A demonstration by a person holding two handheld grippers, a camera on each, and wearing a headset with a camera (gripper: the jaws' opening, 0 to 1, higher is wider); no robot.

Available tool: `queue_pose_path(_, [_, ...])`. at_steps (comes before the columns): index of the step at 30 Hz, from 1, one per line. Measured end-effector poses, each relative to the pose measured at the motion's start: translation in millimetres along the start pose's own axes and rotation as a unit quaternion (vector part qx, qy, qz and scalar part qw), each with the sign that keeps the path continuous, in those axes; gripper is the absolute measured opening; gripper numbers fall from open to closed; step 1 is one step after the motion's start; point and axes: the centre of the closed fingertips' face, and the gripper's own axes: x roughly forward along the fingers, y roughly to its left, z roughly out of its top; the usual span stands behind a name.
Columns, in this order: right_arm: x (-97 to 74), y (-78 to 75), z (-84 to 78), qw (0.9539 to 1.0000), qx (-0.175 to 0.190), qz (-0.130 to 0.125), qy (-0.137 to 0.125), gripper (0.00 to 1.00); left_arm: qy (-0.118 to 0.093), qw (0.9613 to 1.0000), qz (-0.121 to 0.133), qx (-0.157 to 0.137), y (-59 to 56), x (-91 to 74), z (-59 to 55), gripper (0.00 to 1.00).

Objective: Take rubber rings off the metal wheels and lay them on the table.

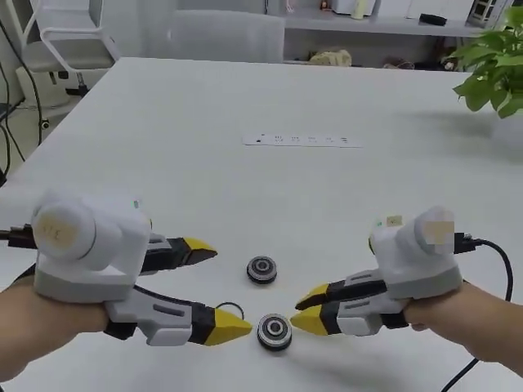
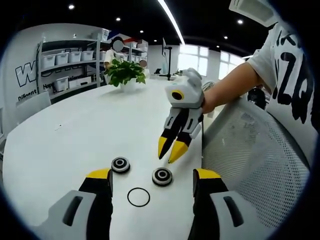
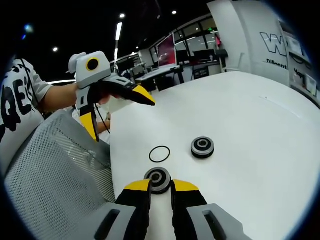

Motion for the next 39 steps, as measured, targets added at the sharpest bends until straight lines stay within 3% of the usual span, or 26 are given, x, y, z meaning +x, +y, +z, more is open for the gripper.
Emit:
queue_pose_path(14, [6.6,0.8,-13.5,0.9996,-0.017,0.003,0.024,0.14,0.020,0.9994,-0.028,0.002,-3.5,18.3,-6.7,0.55])
queue_pose_path(30, [13.5,0.9,-23.3,0.9981,-0.044,0.003,0.043,0.15,0.058,0.9967,-0.057,0.005,-9.2,39.7,-26.7,0.50])
queue_pose_path(39, [17.5,0.0,-27.4,0.9971,-0.057,0.003,0.050,0.15,0.067,0.9953,-0.069,0.001,-13.6,48.7,-31.1,0.45])
